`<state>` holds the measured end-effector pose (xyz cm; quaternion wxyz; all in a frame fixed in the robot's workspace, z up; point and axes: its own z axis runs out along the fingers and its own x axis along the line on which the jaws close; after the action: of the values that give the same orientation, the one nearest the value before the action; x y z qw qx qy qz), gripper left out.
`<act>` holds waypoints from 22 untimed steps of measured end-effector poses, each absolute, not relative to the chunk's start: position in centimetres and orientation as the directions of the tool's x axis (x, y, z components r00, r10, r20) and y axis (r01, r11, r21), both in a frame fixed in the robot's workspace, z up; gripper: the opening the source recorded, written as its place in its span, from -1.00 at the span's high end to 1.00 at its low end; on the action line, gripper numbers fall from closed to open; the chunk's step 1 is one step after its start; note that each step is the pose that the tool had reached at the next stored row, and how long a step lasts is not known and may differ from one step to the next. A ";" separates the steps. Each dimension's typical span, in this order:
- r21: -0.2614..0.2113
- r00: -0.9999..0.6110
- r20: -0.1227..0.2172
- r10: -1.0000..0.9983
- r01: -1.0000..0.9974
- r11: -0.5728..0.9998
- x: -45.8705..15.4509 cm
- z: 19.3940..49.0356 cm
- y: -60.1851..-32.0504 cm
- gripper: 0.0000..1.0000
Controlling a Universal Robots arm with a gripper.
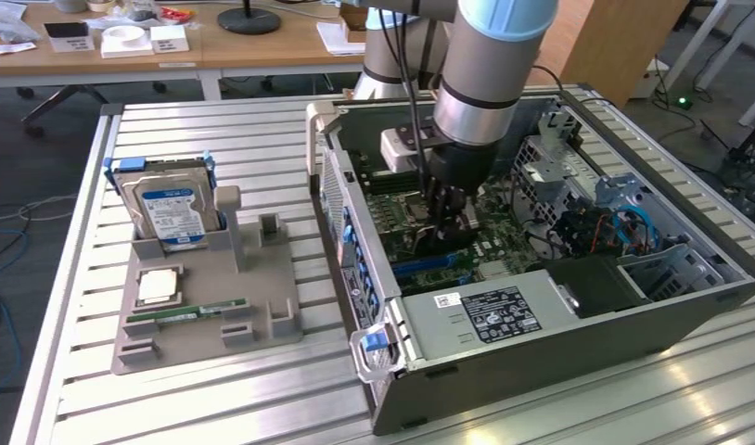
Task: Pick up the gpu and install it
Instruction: 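Insert the gpu into the slot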
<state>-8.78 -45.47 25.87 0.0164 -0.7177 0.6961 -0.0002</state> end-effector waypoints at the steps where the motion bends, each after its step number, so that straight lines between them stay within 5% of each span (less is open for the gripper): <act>1: -0.024 0.031 -0.022 -0.999 -0.999 -0.030 -8.8 25.9 -45.5 0.47; 22: -0.024 0.011 -0.021 -1.000 -1.000 -0.011 -8.8 25.6 -45.6 0.47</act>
<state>-8.84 -45.64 25.64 0.0159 -0.7109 0.7031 -0.0009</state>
